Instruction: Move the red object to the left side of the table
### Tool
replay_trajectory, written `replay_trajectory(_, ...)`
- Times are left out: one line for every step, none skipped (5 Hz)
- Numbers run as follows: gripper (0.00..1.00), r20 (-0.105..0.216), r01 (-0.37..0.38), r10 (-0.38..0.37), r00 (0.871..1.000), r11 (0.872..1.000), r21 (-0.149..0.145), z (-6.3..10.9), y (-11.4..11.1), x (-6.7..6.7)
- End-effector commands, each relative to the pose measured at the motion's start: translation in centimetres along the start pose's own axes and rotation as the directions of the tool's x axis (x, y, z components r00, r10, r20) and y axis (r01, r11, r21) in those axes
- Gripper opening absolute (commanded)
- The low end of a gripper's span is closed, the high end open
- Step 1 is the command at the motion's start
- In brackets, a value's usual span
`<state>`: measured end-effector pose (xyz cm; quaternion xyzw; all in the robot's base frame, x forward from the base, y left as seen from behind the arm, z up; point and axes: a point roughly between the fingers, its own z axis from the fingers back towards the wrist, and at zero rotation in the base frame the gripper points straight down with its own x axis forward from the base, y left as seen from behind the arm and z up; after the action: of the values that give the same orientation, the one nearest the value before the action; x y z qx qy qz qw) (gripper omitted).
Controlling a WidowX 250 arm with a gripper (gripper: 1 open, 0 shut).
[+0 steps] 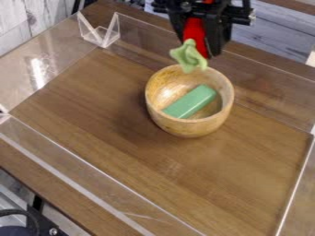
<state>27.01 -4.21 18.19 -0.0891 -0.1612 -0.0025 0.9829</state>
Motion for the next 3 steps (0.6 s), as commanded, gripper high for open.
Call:
replay_trajectory(0.00,0.023,0.022,-0.021,1.000,1.000,-0.015,-0.1,-1.0,-0.4)
replay_trajectory(0.00,0.022,0.028,-0.027,0.999,0.999,-0.024,-0.7,-1.1,-1.2)
replay_trajectory(0.00,0.032,0.008,-0.007,0.999,1.000,-0.019,0.1,0.4,-1.0)
